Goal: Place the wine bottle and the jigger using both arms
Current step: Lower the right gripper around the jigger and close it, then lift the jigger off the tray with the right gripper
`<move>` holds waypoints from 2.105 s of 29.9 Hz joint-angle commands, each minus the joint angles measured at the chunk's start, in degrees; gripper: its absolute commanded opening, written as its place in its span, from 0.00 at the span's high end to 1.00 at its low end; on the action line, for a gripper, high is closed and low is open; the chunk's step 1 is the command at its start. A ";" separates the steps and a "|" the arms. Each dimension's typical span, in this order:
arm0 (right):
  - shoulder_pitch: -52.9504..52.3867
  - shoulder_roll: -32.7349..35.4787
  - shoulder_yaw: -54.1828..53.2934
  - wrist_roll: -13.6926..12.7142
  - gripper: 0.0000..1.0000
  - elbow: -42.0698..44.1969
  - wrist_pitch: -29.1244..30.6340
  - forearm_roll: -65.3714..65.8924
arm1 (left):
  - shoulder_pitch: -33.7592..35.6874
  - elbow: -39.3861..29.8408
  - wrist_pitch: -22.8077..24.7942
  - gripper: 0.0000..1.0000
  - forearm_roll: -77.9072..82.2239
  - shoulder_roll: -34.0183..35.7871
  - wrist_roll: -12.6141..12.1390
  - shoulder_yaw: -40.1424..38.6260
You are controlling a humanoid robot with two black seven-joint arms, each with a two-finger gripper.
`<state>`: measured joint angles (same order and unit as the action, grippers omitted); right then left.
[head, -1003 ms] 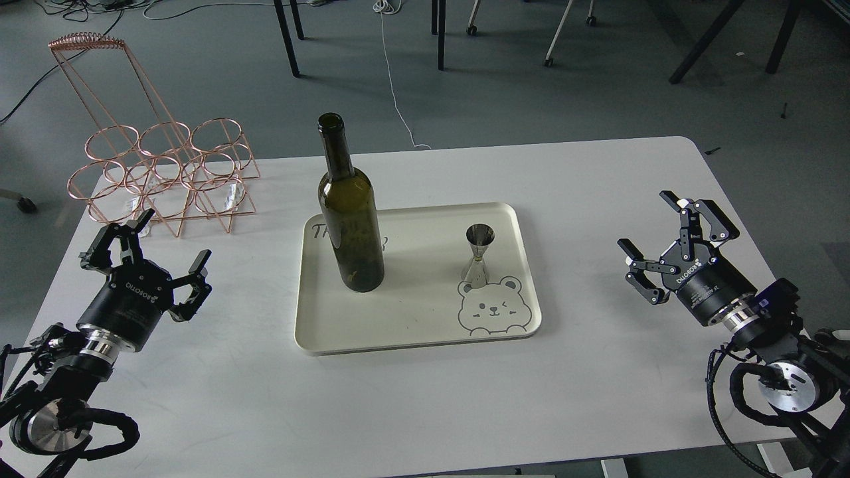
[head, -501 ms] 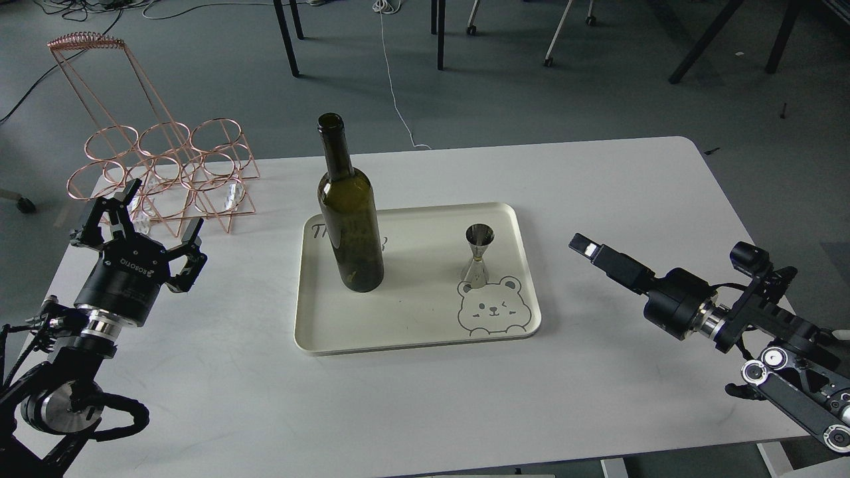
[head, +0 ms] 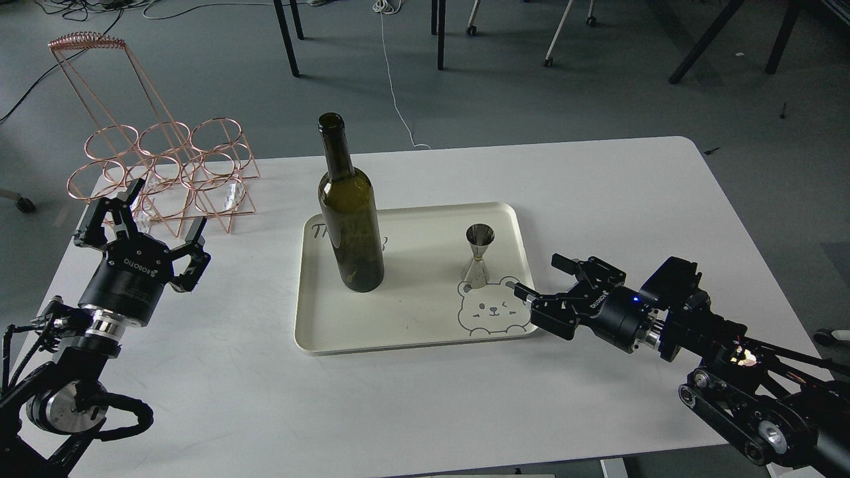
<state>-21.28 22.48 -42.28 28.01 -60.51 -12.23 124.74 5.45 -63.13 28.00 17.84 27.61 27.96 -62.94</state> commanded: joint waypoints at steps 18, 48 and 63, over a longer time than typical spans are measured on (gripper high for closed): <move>-8.25 -9.92 3.16 -0.01 0.43 13.04 -0.16 0.26 | 0.00 -0.07 0.00 0.01 -0.09 -0.02 -0.01 -0.96; -11.77 -14.66 6.94 -0.01 0.56 18.41 -2.36 0.26 | -0.09 -0.07 0.00 0.01 -0.09 -0.02 -0.01 -0.96; -12.21 -14.66 7.12 -0.01 0.86 17.80 -3.33 0.26 | -0.09 -0.16 0.00 0.01 -0.09 -0.02 -0.01 -0.96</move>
<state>-33.56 7.89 -35.17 28.00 -42.29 -15.39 125.00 5.36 -63.27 28.00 17.75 27.60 27.95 -63.90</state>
